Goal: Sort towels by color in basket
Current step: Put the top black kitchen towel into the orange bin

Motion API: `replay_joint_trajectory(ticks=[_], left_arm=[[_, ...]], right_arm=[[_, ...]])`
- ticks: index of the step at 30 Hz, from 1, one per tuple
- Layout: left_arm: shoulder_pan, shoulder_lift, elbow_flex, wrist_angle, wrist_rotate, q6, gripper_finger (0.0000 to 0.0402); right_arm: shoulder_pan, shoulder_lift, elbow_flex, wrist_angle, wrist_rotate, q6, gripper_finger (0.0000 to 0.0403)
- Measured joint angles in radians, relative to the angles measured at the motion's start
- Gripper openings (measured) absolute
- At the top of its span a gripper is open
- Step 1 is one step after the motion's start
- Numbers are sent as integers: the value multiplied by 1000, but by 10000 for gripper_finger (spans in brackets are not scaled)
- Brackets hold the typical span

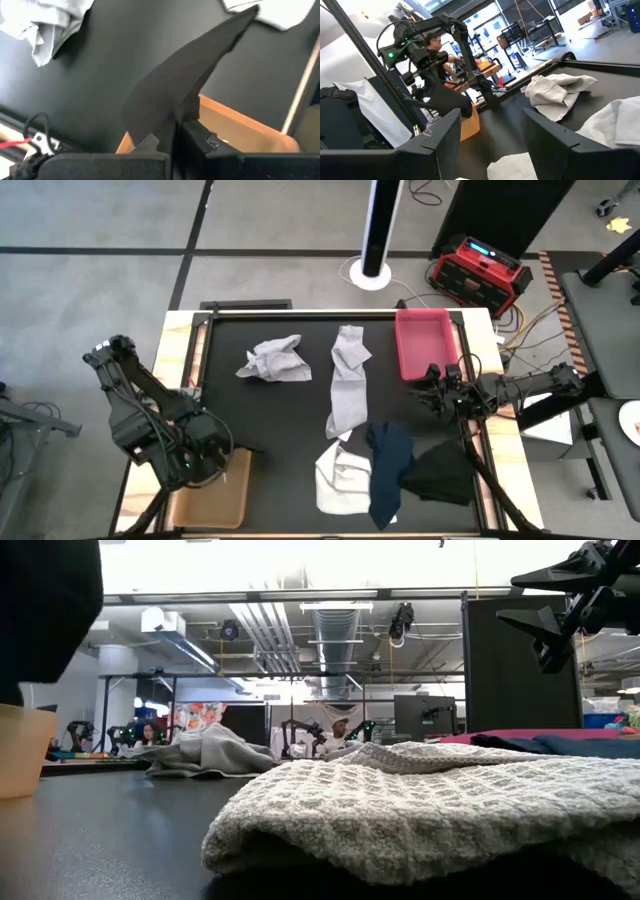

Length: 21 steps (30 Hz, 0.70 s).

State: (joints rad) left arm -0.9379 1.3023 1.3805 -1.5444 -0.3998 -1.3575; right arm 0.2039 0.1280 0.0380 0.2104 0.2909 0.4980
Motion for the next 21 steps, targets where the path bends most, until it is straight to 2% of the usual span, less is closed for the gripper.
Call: replay_joint_trajectory(ticks=[7,15,21], left_arm=[[-26,1,-103,45,183,-24,0],[-28,4,-191,58,208,-192,0],[-27,57,-244,55,209,-195,0]], right_arm=[[0,0,-1,-4,0,0,196],[0,0,-1,-39,38,0,196],[0,0,-1,-42,51,0,196]])
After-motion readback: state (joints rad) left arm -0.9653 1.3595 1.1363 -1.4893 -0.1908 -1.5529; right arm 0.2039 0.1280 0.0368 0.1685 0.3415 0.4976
